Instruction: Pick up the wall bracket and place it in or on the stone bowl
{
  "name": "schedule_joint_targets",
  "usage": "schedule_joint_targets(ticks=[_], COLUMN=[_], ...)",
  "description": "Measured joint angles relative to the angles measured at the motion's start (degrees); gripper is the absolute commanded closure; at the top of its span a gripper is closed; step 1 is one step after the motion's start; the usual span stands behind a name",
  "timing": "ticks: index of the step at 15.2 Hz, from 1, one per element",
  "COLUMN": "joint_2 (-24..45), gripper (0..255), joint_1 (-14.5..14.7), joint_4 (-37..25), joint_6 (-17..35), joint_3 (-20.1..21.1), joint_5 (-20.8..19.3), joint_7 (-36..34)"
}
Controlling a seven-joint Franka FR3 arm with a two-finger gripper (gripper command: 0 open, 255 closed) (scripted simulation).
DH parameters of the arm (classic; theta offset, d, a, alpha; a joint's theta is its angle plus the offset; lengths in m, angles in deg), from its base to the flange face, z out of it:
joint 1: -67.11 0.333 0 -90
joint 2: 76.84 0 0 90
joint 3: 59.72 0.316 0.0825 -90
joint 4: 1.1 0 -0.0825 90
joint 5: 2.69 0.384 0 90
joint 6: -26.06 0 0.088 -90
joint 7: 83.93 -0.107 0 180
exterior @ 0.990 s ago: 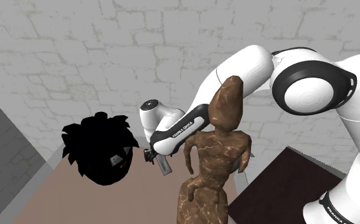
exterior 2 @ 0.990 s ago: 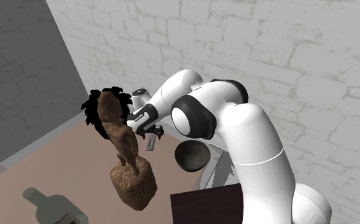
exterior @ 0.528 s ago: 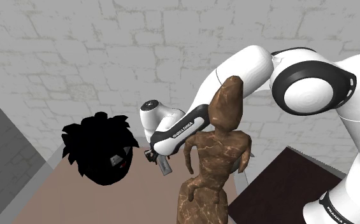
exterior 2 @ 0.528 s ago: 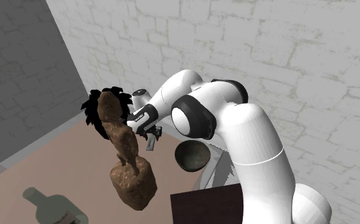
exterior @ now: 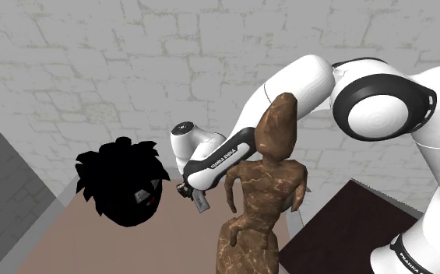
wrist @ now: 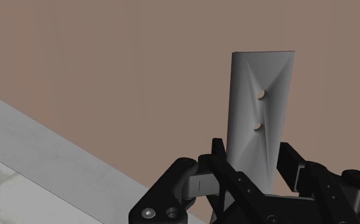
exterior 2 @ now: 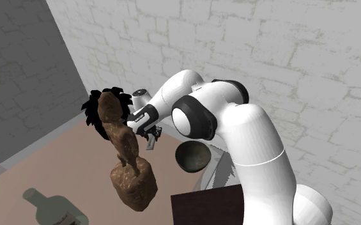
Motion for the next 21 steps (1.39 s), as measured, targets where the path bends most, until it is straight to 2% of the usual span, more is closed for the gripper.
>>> schedule_joint_targets(ticks=[21], joint_2=[-9.75], gripper=[255], joint_1=[-0.80], joint_4=[0.55], joint_6=[-9.36], joint_3=[1.08], joint_5=[1.43], joint_7=[1.42])
